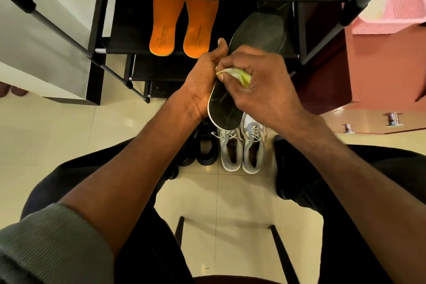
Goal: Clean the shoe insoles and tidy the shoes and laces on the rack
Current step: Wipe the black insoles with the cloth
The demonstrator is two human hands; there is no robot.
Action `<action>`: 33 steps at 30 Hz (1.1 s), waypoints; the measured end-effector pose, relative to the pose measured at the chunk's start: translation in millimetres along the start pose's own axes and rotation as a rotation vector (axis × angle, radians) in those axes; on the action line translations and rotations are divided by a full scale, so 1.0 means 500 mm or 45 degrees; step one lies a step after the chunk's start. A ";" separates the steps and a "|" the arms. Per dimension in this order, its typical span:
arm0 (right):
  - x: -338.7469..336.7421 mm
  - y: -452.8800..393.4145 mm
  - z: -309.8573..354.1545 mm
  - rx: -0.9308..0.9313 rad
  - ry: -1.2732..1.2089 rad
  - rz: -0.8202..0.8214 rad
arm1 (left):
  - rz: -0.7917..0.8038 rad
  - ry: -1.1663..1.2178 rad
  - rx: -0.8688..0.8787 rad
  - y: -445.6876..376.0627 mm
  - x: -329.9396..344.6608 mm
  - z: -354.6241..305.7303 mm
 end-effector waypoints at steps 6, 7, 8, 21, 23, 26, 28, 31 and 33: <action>-0.035 -0.017 -0.032 0.084 -0.038 -0.075 | 0.012 -0.088 0.149 0.015 0.012 -0.024; -0.026 -0.012 -0.017 0.016 -0.062 -0.017 | 0.004 -0.058 0.149 0.014 0.006 -0.024; -0.016 -0.007 -0.003 -0.052 -0.086 0.044 | -0.005 -0.011 0.133 0.012 0.002 -0.022; -0.035 -0.016 -0.026 -0.001 -0.074 -0.107 | 0.007 0.011 0.059 0.025 0.017 -0.005; -0.040 -0.020 -0.036 0.044 -0.057 -0.148 | 0.036 0.014 0.050 0.028 0.024 -0.007; -0.011 -0.009 0.000 -0.135 -0.108 0.035 | -0.011 0.019 0.018 0.030 0.005 0.002; -0.015 -0.009 -0.008 -0.112 -0.080 0.050 | 0.001 0.015 0.000 0.032 0.010 0.001; -0.041 -0.022 -0.041 0.016 0.051 -0.093 | 0.081 -0.033 0.026 0.031 0.032 -0.011; -0.033 -0.018 -0.021 -0.076 0.049 -0.048 | 0.021 -0.078 0.047 0.030 0.021 -0.014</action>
Point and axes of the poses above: each hand's wrist, its own y-axis away from the middle knuckle, its own x-axis out of the palm, z = x × y, the point moved 8 cm from there along -y, towards the middle knuckle, and after that the axes turned 2 degrees about -z, right-handed, at the moved point
